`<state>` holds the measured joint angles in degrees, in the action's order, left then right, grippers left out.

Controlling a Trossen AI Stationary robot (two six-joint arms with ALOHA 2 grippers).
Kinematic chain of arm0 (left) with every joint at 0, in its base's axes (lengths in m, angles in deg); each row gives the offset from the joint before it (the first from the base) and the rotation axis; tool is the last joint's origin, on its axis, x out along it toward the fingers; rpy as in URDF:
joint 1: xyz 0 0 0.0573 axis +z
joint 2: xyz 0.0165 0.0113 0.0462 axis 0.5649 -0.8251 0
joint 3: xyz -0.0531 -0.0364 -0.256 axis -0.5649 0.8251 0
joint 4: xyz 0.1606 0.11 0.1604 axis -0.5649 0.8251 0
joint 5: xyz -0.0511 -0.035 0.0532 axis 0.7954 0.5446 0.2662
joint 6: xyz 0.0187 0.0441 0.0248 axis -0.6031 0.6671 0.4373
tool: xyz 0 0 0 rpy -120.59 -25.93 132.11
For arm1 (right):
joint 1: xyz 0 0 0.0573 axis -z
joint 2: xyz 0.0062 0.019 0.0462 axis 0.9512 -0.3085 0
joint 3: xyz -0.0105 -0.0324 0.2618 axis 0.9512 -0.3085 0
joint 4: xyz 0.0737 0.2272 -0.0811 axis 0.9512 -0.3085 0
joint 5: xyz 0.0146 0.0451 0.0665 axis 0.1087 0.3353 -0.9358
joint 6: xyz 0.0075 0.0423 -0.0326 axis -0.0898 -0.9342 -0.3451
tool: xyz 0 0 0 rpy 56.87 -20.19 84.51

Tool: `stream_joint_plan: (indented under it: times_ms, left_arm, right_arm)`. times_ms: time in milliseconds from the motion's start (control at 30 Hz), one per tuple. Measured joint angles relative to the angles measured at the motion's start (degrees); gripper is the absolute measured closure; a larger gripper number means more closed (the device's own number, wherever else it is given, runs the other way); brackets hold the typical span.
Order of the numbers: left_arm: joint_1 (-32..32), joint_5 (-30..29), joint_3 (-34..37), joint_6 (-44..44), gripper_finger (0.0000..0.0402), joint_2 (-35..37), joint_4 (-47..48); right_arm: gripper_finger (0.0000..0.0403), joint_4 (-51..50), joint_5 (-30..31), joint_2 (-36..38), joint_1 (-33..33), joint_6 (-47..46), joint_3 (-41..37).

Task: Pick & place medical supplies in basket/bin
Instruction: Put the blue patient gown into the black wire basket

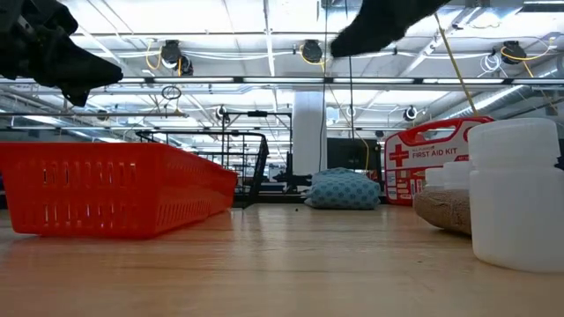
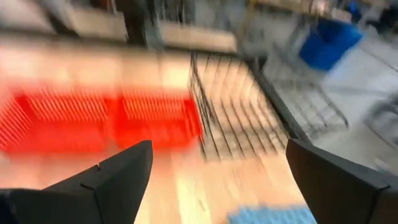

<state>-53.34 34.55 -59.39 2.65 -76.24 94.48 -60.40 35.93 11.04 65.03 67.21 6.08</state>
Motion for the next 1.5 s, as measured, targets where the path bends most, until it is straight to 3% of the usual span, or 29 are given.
stream_joint_plan:
  times_ms: [133, 433, 700, 800, 1233, 1367, 1500]
  left_arm:
    - [0.0, 0.0, 0.0, 0.0, 0.0327, 0.0, 0.0]
    - [0.0, 0.0, 0.0, 0.0, 0.0327, 0.0, 0.0]
    - [0.0, 0.0, 0.0, 0.0, 0.0327, 0.0, 0.0]
    - [0.0, 0.0, 0.0, 0.0, 0.0327, 0.0, 0.0]
    - [0.0, 0.0, 0.0, 0.0, 0.0327, 0.0, 0.0]
    - [0.0, 0.0, 0.0, 0.0, 0.0327, 0.0, 0.0]
    - [0.0, 0.0, 0.0, 0.0, 0.0327, 0.0, 0.0]
  right_arm:
    - [0.0038, -4.3, -0.1, -8.0, 1.4, 5.2, 3.9]
    - [0.0038, -6.7, 0.4, -23.4, 5.6, 10.3, 4.0]
    - [0.0038, -6.7, 13.6, -33.8, 9.9, 16.6, 4.0]
    - [0.0038, -6.4, 16.6, -35.5, 11.8, 17.3, 4.1]
    - [0.0043, -3.8, 16.2, -36.2, 19.1, 16.0, 4.1]
    - [0.0073, -4.0, 13.5, -36.1, 21.3, 12.2, 4.1]
    - [0.0130, -4.2, 11.2, -36.2, 22.8, 9.9, 4.1]
